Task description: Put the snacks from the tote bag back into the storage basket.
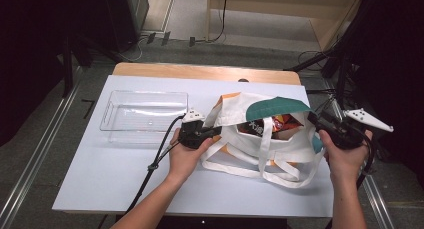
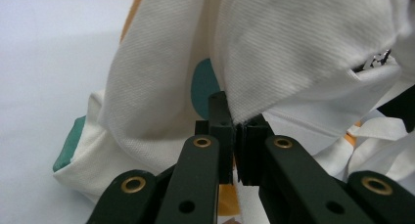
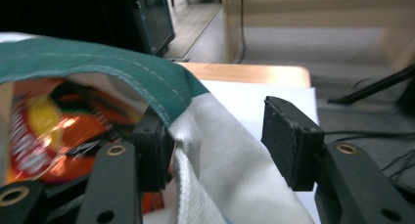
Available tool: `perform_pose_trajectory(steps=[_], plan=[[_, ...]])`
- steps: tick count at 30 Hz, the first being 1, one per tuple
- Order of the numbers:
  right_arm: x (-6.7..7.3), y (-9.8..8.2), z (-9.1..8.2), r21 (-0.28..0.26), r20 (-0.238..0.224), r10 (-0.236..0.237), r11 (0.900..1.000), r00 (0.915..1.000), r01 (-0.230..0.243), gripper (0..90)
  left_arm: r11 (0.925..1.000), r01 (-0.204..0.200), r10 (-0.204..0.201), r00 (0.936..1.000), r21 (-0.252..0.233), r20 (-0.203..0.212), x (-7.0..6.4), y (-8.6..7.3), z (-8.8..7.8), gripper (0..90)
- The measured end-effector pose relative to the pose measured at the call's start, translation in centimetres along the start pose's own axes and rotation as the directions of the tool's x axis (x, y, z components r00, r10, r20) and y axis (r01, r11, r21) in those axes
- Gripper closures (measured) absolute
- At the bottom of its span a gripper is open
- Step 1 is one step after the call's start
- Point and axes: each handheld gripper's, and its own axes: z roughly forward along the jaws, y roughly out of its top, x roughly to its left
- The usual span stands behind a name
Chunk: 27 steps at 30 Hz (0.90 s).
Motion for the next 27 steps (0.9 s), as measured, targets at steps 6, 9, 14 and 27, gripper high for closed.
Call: perform_pose_trajectory(steps=[6, 9, 14, 27], plan=[[0.6, -0.1, -2.5, -0.066, 0.025, 0.027, 0.998, 0.9993, -0.026, 47.2, 0.9998, 0.018, -0.018, 0.9998, -0.004, -0.003, 0.0, 0.0, 0.0, 88.5], [1.6, -0.5, -3.7, -0.106, -0.053, 0.064, 0.992, 0.9965, -0.07, 56.5, 0.9997, 0.016, -0.016, 0.9999, -0.017, -0.003, 0.0, 0.1, -0.1, 86.2], [6.2, -2.4, -3.9, -0.061, -0.145, -0.015, 0.998, 0.9893, 0.006, 57.4, 0.9995, 0.019, -0.019, 0.9998, -0.026, 0.001, -0.1, 0.1, 0.1, 84.4], [12.2, -10.2, -1.3, 0.106, -0.239, -0.041, 0.992, 0.9702, 0.068, 53.1, 0.999, 0.018, -0.018, 0.9998, -0.042, -0.006, -0.5, 0.1, -0.1, 88.6]])
